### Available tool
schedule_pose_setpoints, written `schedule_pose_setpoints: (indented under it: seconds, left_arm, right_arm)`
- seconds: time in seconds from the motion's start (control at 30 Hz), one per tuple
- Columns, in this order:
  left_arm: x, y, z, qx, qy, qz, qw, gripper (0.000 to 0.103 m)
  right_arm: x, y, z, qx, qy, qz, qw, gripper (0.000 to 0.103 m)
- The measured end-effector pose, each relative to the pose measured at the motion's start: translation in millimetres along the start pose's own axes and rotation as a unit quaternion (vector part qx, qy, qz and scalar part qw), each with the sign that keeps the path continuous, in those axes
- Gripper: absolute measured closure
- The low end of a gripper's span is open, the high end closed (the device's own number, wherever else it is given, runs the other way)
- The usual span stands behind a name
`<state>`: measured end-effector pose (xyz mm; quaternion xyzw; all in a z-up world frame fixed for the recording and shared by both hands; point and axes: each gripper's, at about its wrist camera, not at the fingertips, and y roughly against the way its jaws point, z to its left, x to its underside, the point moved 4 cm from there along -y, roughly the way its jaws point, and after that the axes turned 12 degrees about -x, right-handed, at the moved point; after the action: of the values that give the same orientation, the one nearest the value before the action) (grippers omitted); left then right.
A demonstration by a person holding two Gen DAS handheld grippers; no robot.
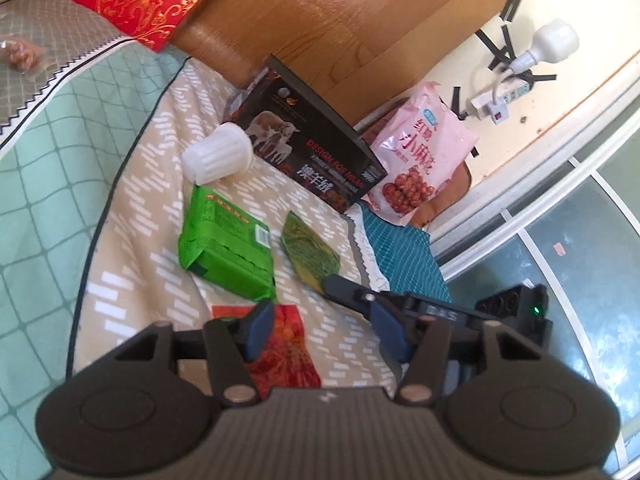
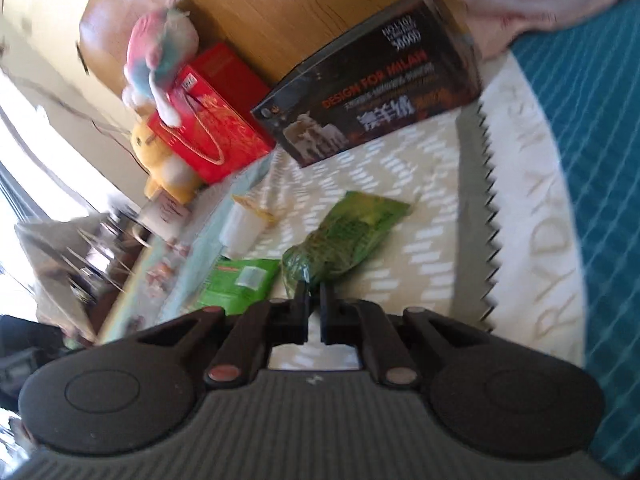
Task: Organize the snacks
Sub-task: 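Grasp the translucent green snack packet with the left gripper and lift, then carry the translucent green packet into the black tin and release it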
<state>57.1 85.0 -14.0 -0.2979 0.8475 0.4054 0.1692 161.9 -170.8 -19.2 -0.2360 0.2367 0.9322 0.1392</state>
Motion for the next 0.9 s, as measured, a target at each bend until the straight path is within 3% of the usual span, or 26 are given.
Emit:
schedule_pose_setpoints:
  seconds: [0.07, 0.23, 0.27, 0.3, 0.37, 0.43, 0.53, 0.73, 0.8, 0.9]
  left_arm:
    - [-0.8, -0.3, 3.1, 0.004, 0.009, 0.003, 0.9999, 0.044]
    - [-0.7, -5.6, 8.5, 0.015, 0.031, 0.011, 0.9994, 0.044]
    - [0.2, -7.0, 8.0, 0.012, 0.028, 0.009, 0.9995, 0.053]
    - [1.2, -8.6, 7.4, 0.007, 0.023, 0.009, 0.9997, 0.072]
    - [3.0, -11.8, 8.7, -0.009, 0.012, 0.016, 0.9998, 0.088]
    - [5.1, -10.4, 12.5, -0.01, 0.009, 0.022, 0.9997, 0.088]
    - [6.7, 1.5, 12.2, 0.006, -0.008, 0.009, 0.9999, 0.089]
    - [-1.1, 18.0, -1.4, 0.061, -0.029, -0.005, 0.9977, 0.089]
    - [-1.1, 16.8, -6.1, 0.084, -0.031, 0.006, 0.996, 0.089]
    - [-3.8, 13.9, -9.8, 0.089, -0.028, 0.009, 0.9956, 0.089]
  right_arm:
    - [4.8, 5.3, 7.2, -0.024, -0.017, -0.007, 1.0, 0.096]
    - [33.7, 17.7, 35.9, -0.096, -0.016, 0.024, 0.995, 0.096]
    - [41.9, 17.1, 42.9, -0.112, -0.014, 0.04, 0.993, 0.096]
    - [52.2, 13.6, 52.1, -0.131, -0.008, 0.067, 0.989, 0.094]
    - [64.8, 9.1, 60.1, -0.143, 0.007, 0.097, 0.985, 0.091]
    - [70.6, 3.3, 65.0, -0.139, 0.04, 0.108, 0.984, 0.088]
    - [59.3, 12.5, 65.8, -0.113, 0.075, 0.084, 0.987, 0.077]
    - [50.7, 20.6, 59.1, -0.08, 0.112, 0.057, 0.989, 0.044]
    - [50.0, 18.7, 57.6, -0.097, 0.1, 0.063, 0.988, 0.038]
    - [60.4, 6.1, 56.3, -0.153, 0.061, 0.094, 0.982, 0.04]
